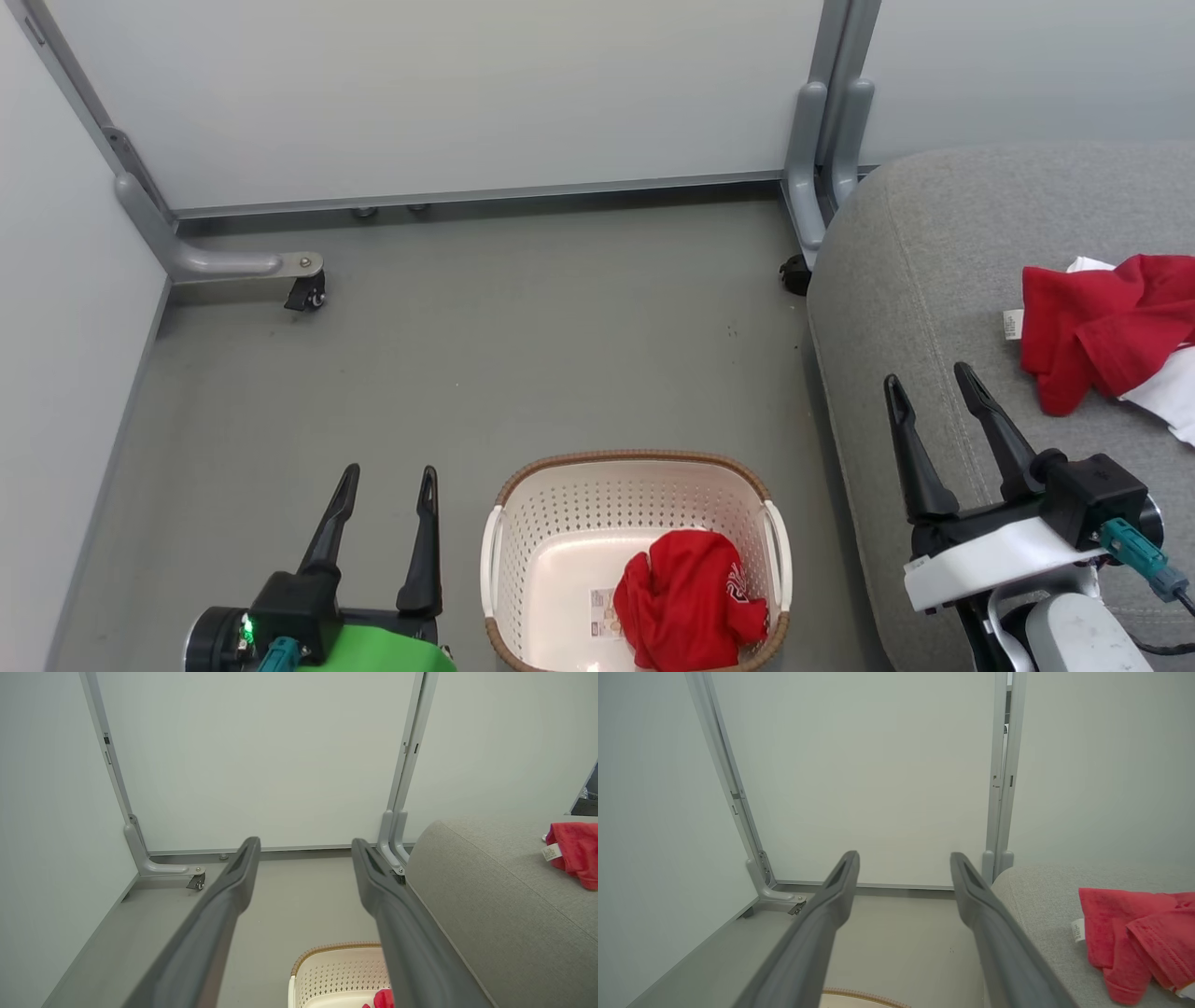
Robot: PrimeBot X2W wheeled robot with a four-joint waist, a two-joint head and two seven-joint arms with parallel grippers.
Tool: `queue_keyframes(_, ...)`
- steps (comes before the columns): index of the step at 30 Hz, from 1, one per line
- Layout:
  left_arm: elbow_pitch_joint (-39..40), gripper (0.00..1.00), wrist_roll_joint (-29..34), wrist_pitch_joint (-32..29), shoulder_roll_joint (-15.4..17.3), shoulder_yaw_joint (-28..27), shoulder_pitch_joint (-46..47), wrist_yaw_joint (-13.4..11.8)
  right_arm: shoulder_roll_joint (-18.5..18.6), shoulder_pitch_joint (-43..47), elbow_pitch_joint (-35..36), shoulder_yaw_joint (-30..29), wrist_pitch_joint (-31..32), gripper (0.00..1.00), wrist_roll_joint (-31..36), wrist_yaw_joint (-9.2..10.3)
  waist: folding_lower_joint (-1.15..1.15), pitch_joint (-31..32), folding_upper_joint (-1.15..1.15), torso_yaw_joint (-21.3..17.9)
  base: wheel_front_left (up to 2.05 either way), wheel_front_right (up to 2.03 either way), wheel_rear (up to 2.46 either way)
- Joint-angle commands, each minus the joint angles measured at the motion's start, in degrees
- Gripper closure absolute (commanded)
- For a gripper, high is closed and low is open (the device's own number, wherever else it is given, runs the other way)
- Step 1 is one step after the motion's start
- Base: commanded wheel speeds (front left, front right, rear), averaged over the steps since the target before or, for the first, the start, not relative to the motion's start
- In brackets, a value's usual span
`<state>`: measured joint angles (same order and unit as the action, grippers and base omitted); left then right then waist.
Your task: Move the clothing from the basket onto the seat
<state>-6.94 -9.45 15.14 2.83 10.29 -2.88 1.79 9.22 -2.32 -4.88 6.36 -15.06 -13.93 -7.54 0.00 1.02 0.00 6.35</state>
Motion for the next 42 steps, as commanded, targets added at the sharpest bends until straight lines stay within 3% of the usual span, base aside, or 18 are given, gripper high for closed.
queue_keyframes(1,0.00,0.00,0.33,0.00,0.12,0.01,0.72,-0.08,0.11,0.49,0.20,-0.06,-0.17,0.00,-0.12,0.10,0.00,-0.09,0.00,0.02,0.00,0.00,0.00)
queue_keyframes(12,-1.65,0.00,0.23,0.00,0.11,1.38,2.30,0.54,0.91,-1.69,0.75,-2.63,-0.17,0.00,1.63,0.10,0.00,-4.63,0.00,-1.77,0.00,0.00,0.00)
queue_keyframes(24,-9.58,0.00,1.65,0.00,0.14,9.75,15.72,1.35,3.31,-9.02,7.52,-9.13,-0.17,0.00,4.06,0.10,0.00,-25.11,0.00,-5.59,0.00,0.00,0.00)
queue_keyframes(30,-18.79,0.00,1.89,0.00,0.20,16.03,25.89,2.86,4.67,-12.97,12.53,-8.60,-0.17,0.00,4.05,0.10,0.00,-35.89,0.00,-7.50,0.00,0.00,0.00)
queue_keyframes(36,-33.10,0.00,-0.03,0.00,0.23,20.73,36.40,3.32,4.97,-15.93,16.90,-7.68,-0.17,0.00,4.16,0.10,0.00,-44.15,0.00,-9.60,0.00,0.00,0.00)
queue_keyframes(37,-38.69,0.00,-1.12,0.00,0.25,22.43,39.97,3.75,4.77,-16.86,18.08,-7.45,-0.17,0.00,4.27,0.10,0.00,-46.65,0.00,-10.23,0.00,0.00,0.00)
queue_keyframes(42,-49.50,0.00,-7.04,0.01,0.23,25.93,47.27,4.88,4.05,-18.82,20.20,-5.81,-0.17,0.00,4.98,0.10,0.00,-51.77,0.00,-11.80,0.00,0.00,0.00)
